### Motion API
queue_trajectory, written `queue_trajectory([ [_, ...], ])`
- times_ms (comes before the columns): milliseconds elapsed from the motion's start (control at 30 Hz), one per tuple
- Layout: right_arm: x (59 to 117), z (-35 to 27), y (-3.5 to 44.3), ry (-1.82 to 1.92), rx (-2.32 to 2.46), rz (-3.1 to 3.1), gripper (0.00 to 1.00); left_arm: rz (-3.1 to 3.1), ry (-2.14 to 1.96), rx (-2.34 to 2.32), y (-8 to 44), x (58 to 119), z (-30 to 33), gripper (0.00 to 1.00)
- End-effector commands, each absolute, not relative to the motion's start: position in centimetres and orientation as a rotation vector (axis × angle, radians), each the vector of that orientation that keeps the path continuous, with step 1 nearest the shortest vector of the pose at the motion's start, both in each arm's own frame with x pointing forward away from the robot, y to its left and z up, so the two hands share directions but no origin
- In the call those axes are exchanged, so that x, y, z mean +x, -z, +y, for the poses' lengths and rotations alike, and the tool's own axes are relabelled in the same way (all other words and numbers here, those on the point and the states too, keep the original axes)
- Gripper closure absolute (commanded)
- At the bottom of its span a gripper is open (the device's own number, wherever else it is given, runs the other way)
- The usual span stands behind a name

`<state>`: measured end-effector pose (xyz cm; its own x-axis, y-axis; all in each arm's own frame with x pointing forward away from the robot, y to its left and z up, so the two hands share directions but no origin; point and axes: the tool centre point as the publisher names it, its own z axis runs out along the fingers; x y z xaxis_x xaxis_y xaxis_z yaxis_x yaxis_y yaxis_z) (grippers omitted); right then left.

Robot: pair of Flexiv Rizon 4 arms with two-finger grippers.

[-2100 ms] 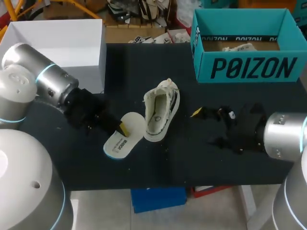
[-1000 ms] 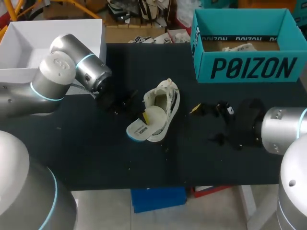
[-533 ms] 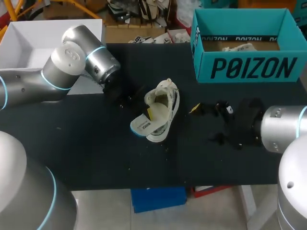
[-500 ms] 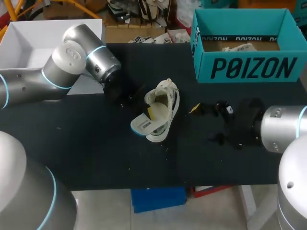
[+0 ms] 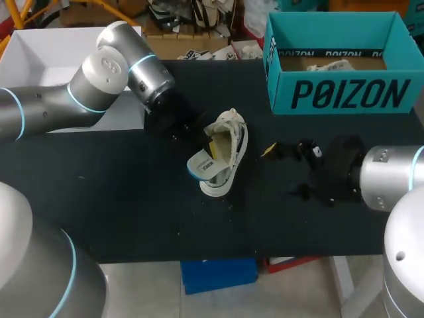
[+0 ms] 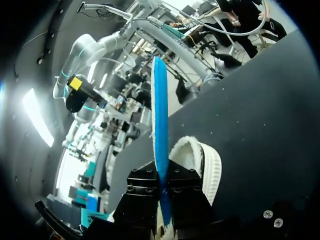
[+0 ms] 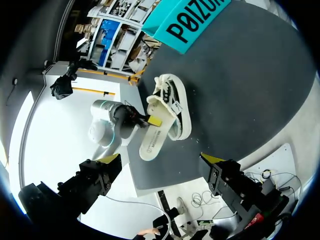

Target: Take the shoe out of the shoebox, open the shoe tongue, remove and reinsert the insole, then place the shoe into the shoebox

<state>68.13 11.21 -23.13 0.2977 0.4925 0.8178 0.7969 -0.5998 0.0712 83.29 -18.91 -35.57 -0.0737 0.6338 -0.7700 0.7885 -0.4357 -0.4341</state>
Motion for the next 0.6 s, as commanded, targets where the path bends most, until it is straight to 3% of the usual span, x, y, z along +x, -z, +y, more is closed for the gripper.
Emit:
queue_trajectory([
  [33,67.5,11.6,24.0,1.277,-2.24,-1.11,0.0,1.586,1.449,2.008,35.8,83.1,-19.0,1.0],
  [600,67.5,11.6,24.0,1.277,-2.24,-1.11,0.0,1.724,1.281,1.938,36.6,85.4,-20.2,1.0],
])
